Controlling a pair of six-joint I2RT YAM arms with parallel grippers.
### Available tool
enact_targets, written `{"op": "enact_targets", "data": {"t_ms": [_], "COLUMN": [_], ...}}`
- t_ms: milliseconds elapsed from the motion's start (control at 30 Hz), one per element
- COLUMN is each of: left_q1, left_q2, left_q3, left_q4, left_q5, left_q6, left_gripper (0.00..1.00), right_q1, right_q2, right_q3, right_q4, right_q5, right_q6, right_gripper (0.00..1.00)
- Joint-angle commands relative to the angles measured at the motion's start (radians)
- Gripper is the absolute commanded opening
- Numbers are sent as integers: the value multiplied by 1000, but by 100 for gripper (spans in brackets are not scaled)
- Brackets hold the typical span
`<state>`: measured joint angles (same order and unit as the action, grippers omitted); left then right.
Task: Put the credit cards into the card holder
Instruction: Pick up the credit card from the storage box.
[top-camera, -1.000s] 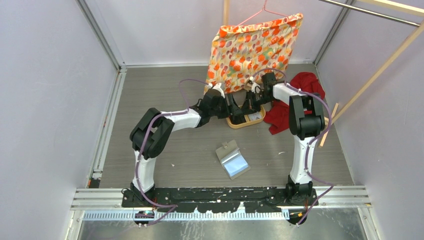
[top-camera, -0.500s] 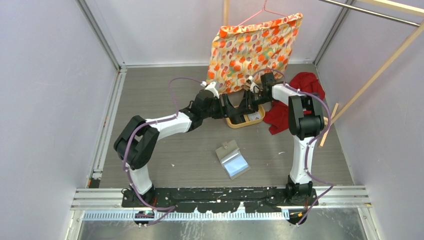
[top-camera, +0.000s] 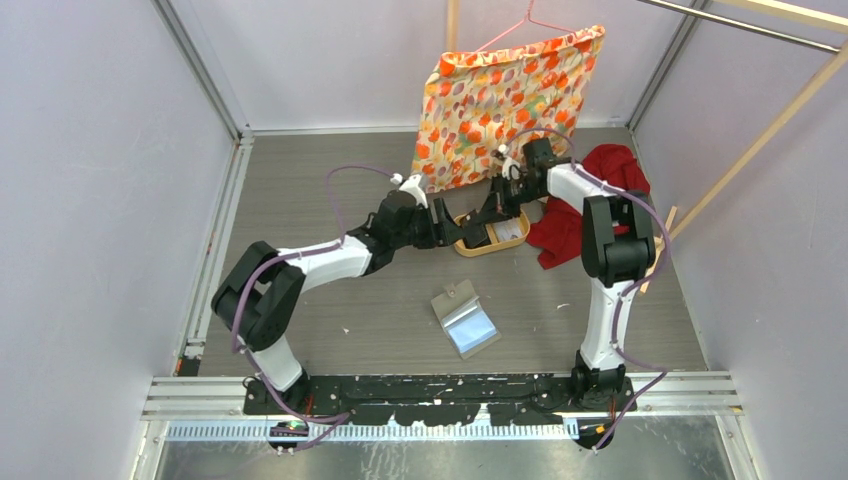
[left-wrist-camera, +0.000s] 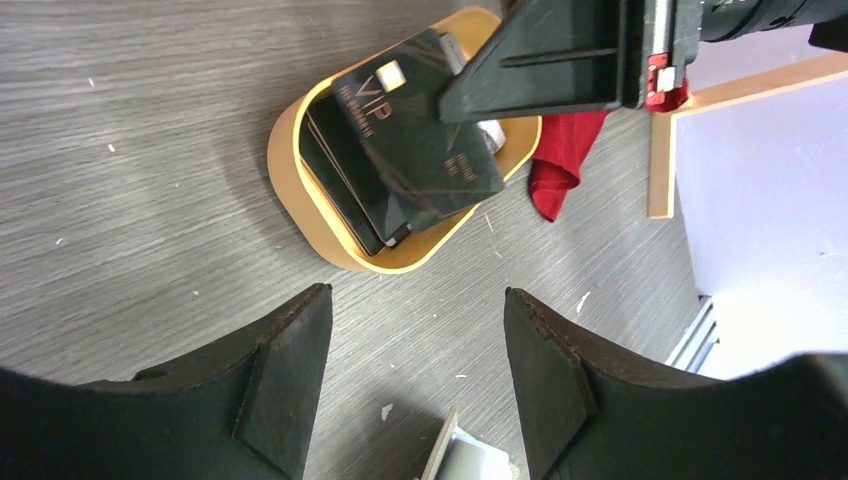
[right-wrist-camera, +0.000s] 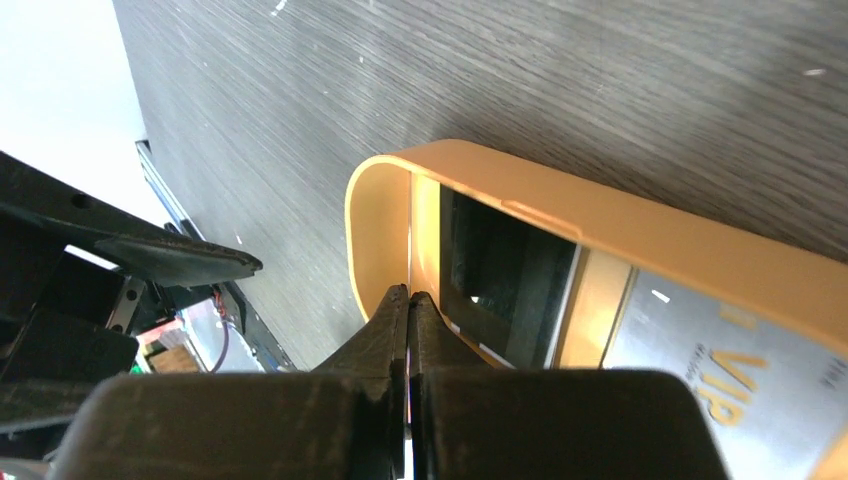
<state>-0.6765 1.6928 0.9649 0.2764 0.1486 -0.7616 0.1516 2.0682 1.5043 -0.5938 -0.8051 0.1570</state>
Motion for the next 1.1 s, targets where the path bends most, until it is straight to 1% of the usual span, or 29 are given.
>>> {"op": "enact_targets", "data": {"t_ms": [0, 233, 433, 533, 633, 700, 767, 900, 967, 1067], "left_q1": [26, 28, 41, 67, 100, 118, 123, 123, 123, 123], "left_q2": [-85, -116, -150, -153, -130, -105, -90, -82, -88, -91], "left_q3": [-44, -115, -168, -200, -239, -259, -270, -267, -274, -271], "left_q4": [90, 176, 276, 358, 481, 570, 635, 681, 700, 707], "left_q5": [13, 71, 105, 142, 202, 243, 268, 302, 301, 310], "left_q6": [-24, -57, -108, -178, -299, -385, -451, -525, -553, -594], "left_gripper": [65, 65, 67, 70, 73, 73, 73, 72, 71, 69], "right_q1": [-55, -94, -118, -136, -139, -171, -177, -178, -178, -178], "right_q2": [-100, -121, -160, -180, -227, -253, -267, -276, -281, -312], "right_q3": [9, -32, -81, -117, -176, -209, -218, -232, -247, -302], "right_q4": [9, 70, 173, 257, 371, 439, 447, 446, 451, 448], "right_q5": [-29, -103, -127, -191, -227, -240, -252, -318, -363, -414], "right_q6": [21, 148, 286, 407, 543, 643, 721, 836, 881, 906], "right_gripper": [1, 1, 1, 1, 1, 1, 1, 1, 1, 1]}}
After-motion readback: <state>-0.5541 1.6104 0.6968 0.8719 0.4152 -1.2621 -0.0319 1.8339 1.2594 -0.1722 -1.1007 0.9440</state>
